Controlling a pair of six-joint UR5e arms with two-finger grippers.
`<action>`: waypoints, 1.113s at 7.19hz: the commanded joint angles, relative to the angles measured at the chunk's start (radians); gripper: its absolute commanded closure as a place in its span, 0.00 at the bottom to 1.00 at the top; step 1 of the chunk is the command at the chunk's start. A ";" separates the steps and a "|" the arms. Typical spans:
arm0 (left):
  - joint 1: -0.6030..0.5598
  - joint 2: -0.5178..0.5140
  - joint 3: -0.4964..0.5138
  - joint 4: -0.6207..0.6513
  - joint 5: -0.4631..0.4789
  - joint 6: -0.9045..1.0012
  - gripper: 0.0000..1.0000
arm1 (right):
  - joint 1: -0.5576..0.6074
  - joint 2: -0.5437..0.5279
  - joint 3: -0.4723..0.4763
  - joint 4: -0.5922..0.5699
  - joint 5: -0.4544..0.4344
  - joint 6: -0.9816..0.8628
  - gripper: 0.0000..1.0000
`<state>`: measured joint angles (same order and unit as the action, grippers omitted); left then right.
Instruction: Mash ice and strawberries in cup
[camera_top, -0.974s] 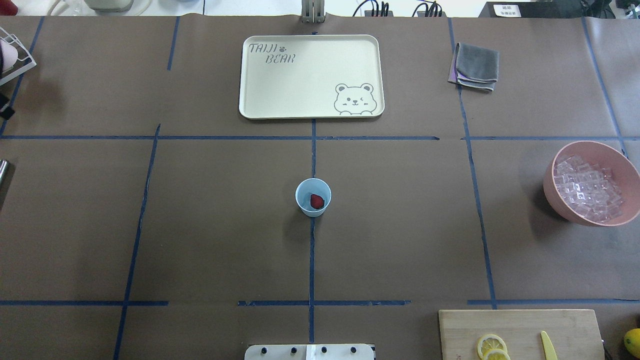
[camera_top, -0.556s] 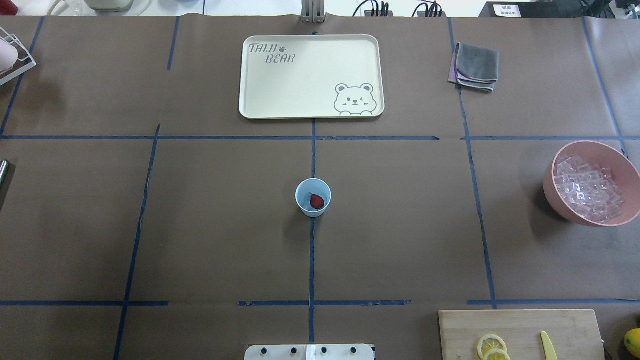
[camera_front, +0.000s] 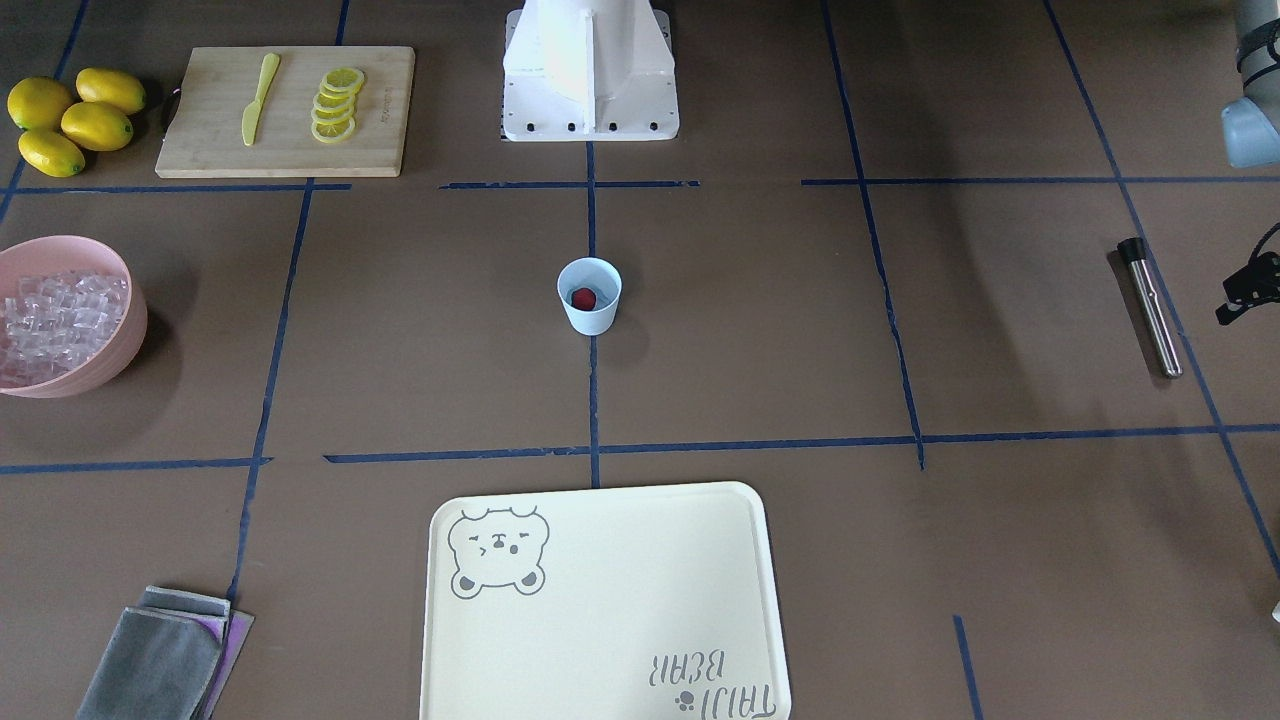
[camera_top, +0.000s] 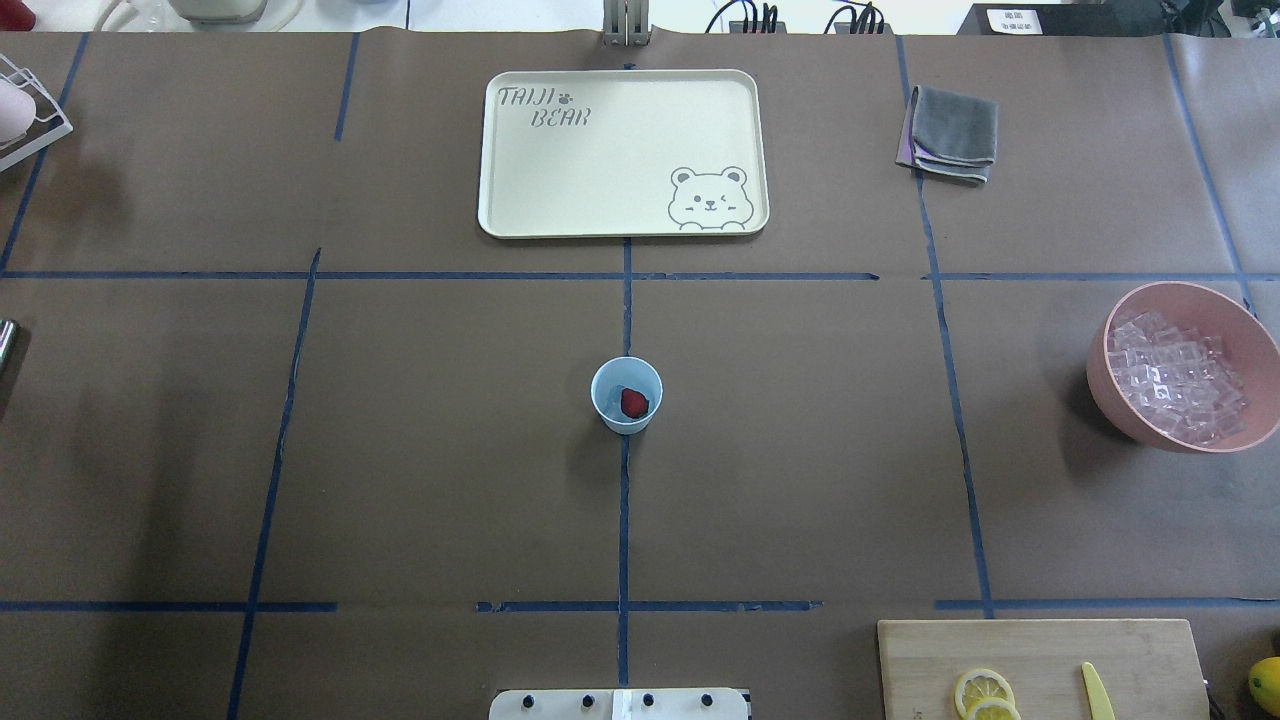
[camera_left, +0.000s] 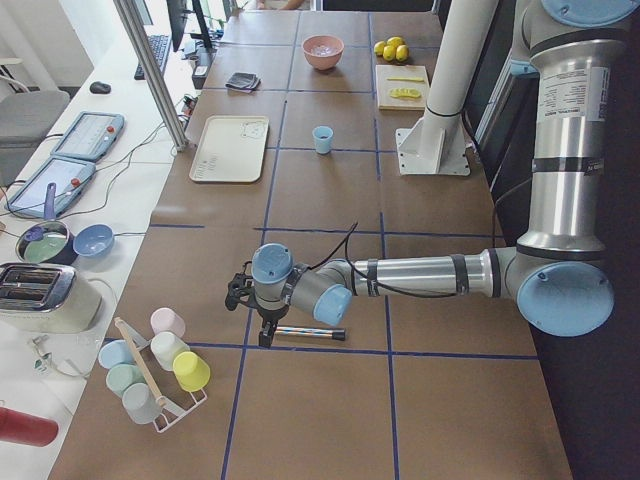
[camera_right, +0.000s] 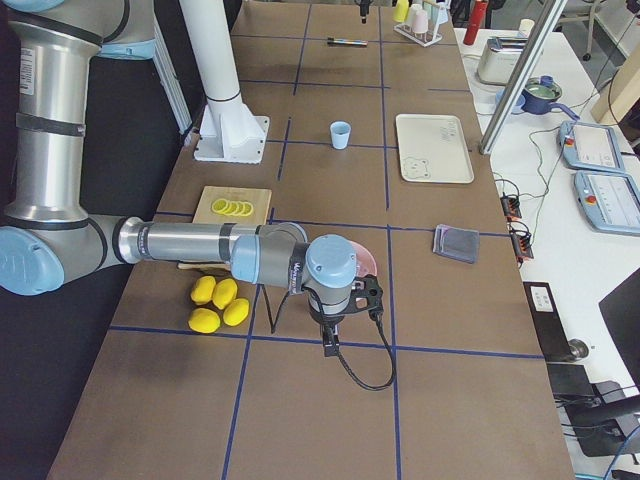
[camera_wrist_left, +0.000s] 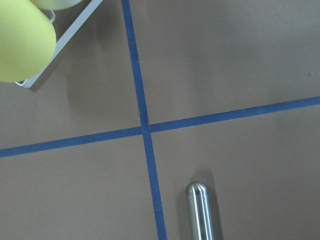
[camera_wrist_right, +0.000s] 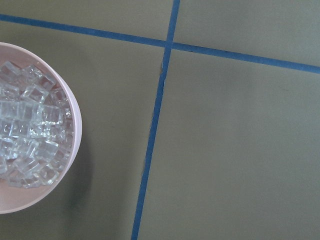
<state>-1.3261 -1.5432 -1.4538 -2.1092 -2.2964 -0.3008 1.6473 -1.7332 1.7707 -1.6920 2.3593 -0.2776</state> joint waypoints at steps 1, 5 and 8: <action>0.076 0.011 0.015 -0.022 0.002 -0.057 0.00 | 0.000 -0.002 0.001 0.000 0.000 -0.002 0.01; 0.158 0.009 0.116 -0.214 0.011 -0.180 0.00 | 0.000 -0.002 0.004 0.000 0.000 0.000 0.01; 0.177 0.009 0.128 -0.222 0.014 -0.178 0.11 | 0.000 -0.005 0.004 0.000 0.000 -0.002 0.01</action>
<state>-1.1574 -1.5339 -1.3287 -2.3278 -2.2835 -0.4772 1.6471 -1.7372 1.7748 -1.6920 2.3592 -0.2790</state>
